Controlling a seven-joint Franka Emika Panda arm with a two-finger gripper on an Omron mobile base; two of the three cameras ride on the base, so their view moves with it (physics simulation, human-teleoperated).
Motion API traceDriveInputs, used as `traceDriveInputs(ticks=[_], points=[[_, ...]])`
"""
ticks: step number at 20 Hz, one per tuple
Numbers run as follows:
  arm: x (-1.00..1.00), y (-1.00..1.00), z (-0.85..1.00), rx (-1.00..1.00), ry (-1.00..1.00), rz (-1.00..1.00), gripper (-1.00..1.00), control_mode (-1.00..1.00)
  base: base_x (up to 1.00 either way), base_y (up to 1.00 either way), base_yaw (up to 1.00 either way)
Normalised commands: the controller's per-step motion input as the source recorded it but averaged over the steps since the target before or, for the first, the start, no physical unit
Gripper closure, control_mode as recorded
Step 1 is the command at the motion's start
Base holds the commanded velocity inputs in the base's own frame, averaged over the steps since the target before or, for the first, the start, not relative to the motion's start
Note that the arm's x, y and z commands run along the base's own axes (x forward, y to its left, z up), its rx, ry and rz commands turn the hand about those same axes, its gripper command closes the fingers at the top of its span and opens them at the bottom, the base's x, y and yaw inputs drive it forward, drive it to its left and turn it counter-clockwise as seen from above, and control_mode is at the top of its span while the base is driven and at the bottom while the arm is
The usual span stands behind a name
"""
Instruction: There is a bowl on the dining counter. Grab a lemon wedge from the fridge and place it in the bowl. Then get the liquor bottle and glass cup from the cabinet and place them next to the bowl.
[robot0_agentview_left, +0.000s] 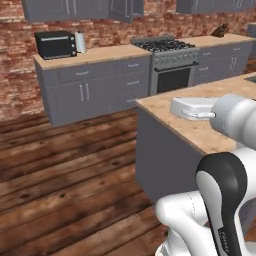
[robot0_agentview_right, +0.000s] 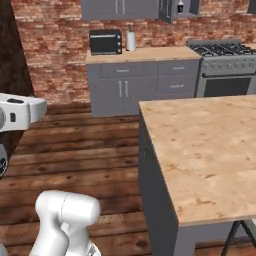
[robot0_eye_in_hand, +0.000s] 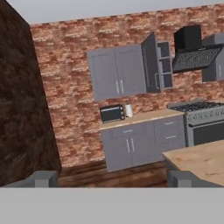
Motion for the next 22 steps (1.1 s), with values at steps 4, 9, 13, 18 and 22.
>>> traceDriveInputs(ticks=[4,9,13,18,22], points=[[0.00,0.00,0.00,0.00,0.00,0.00,-1.00,1.00,0.92,1.00,-0.23],[0.00,0.00,0.00,0.00,0.00,0.00,-1.00,1.00,0.83,0.94,-0.40],[0.00,0.00,0.00,0.00,0.00,0.00,-1.00,1.00,0.73,0.87,-0.51],[0.00,0.00,0.00,0.00,0.00,0.00,-1.00,1.00,0.71,0.87,-0.52],[0.00,0.00,0.00,0.00,0.00,0.00,-1.00,1.00,0.70,0.89,-0.50]])
